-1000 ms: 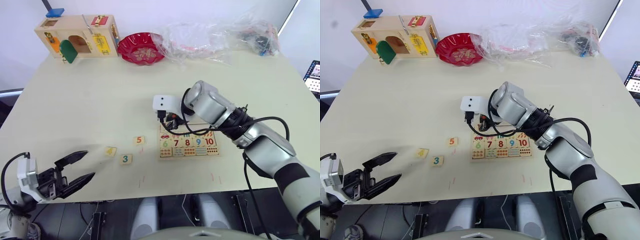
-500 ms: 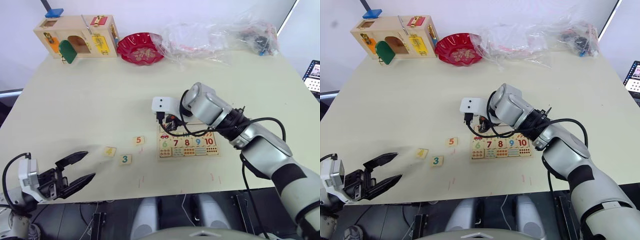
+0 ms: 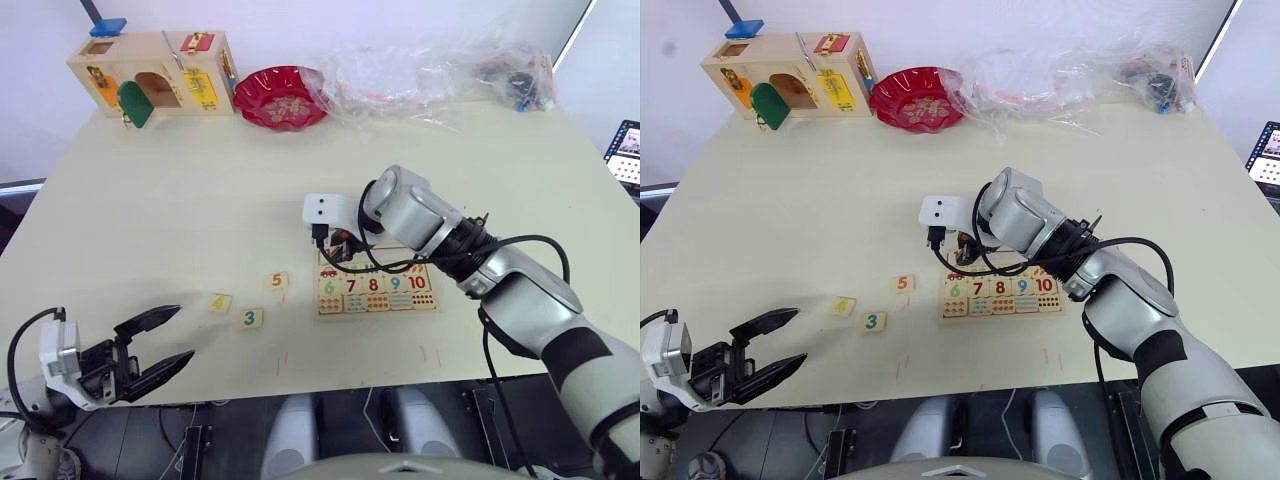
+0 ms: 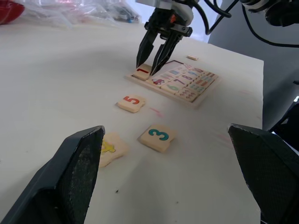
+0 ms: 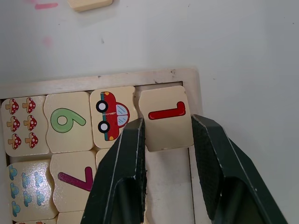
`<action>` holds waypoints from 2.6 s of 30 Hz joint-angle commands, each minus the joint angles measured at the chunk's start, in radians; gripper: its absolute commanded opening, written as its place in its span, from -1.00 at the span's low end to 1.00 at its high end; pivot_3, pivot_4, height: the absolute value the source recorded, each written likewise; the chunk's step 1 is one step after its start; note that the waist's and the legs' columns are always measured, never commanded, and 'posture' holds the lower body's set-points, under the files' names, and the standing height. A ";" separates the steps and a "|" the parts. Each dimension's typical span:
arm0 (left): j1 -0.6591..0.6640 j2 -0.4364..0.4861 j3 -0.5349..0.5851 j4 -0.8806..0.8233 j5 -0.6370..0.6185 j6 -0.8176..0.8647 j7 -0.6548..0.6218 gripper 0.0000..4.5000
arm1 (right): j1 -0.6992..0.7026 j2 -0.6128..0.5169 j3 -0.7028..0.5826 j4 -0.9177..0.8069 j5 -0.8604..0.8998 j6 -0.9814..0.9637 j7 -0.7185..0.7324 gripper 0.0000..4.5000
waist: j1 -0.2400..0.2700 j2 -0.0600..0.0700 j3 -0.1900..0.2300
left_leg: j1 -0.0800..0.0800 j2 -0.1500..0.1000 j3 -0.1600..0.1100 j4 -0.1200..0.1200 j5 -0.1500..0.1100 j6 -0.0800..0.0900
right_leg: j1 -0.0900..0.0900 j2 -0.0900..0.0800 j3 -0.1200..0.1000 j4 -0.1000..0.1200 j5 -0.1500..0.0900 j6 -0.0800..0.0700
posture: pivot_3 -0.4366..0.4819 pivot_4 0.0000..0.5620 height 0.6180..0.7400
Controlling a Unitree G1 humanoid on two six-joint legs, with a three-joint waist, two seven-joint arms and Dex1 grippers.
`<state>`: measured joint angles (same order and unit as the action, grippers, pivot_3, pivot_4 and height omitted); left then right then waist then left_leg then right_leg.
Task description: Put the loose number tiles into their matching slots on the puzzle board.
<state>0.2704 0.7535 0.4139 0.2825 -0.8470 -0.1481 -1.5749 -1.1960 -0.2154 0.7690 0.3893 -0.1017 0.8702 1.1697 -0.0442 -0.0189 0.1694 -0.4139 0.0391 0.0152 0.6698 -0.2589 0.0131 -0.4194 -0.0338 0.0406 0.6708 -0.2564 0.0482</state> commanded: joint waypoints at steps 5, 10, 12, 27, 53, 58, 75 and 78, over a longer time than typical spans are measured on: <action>0.006 -0.012 0.037 -0.056 0.011 0.028 -0.036 1.00 | -0.001 0.005 -0.011 -0.026 -0.005 0.002 0.011 -0.61 | 0.000 0.000 0.000 | 0.000 0.000 0.000 0.000 0.000 0.000 | -0.001 0.000 0.000 0.001 0.000 0.000 | -0.05 -0.47 1.00; 0.007 -0.027 0.043 -0.086 0.022 0.044 -0.023 1.00 | 0.001 0.003 -0.009 -0.020 -0.009 -0.005 0.011 -0.61 | 0.000 0.000 0.000 | 0.000 0.000 0.000 0.000 0.000 0.000 | -0.001 0.000 0.000 0.001 0.000 0.000 | -0.05 -0.47 1.00; 0.007 -0.031 0.045 -0.094 0.025 0.048 -0.019 1.00 | 0.001 0.002 -0.009 -0.019 -0.011 -0.007 0.011 -0.61 | 0.000 0.000 0.000 | 0.000 0.000 0.000 0.000 0.000 0.000 | -0.001 0.000 0.000 0.001 0.000 0.000 | -0.05 -0.47 1.00; -0.003 -0.041 0.058 -0.121 0.041 0.080 -0.005 1.00 | 0.004 0.002 -0.008 -0.017 -0.020 -0.038 0.027 -0.61 | 0.000 0.000 0.000 | 0.000 0.000 0.000 0.000 0.000 0.000 | -0.001 0.000 0.000 0.001 0.000 0.000 | -0.05 -0.47 1.00; 0.038 -0.064 0.078 -0.280 0.043 0.160 0.077 1.00 | 0.009 0.001 -0.013 -0.004 -0.025 -0.060 0.027 -0.39 | 0.000 0.000 0.000 | 0.000 0.000 -0.004 0.000 0.000 0.000 | -0.001 0.000 0.000 0.001 0.000 0.000 | -0.05 -0.47 1.00; 0.034 -0.059 0.086 -0.282 0.043 0.171 0.079 1.00 | 0.012 0.001 -0.016 -0.005 -0.029 -0.062 0.021 0.71 | 0.000 0.000 0.000 | 0.000 0.000 -0.004 0.000 0.000 0.000 | -0.001 0.000 0.000 0.001 0.000 0.000 | -0.05 -0.47 1.00; -0.033 -0.039 0.100 -0.347 0.049 0.275 0.165 1.00 | 0.135 -0.041 -0.347 -0.098 0.176 -0.156 -0.026 0.54 | 0.001 0.000 0.000 | 0.000 0.000 -0.004 0.000 0.000 0.000 | -0.001 0.000 0.000 0.000 0.000 0.000 | -0.05 -0.47 1.00; -0.049 -0.045 0.092 -0.326 0.063 0.267 0.153 1.00 | 0.148 -0.015 -0.349 -0.071 0.177 -0.177 -0.050 -0.04 | -0.002 0.000 0.000 | 0.000 -0.001 -0.003 0.000 0.000 0.000 | -0.001 0.001 0.001 0.001 0.000 0.000 | -0.05 -0.47 1.00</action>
<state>0.2207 0.7041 0.4988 -0.0518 -0.7853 0.1255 -1.4130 -1.0413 -0.2447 0.4491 0.3305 0.0613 0.7212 1.1352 -0.0462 -0.0186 0.1698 -0.4139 0.0383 0.0124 0.6693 -0.2589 0.0131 -0.4203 -0.0325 0.0416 0.6713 -0.2566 0.0478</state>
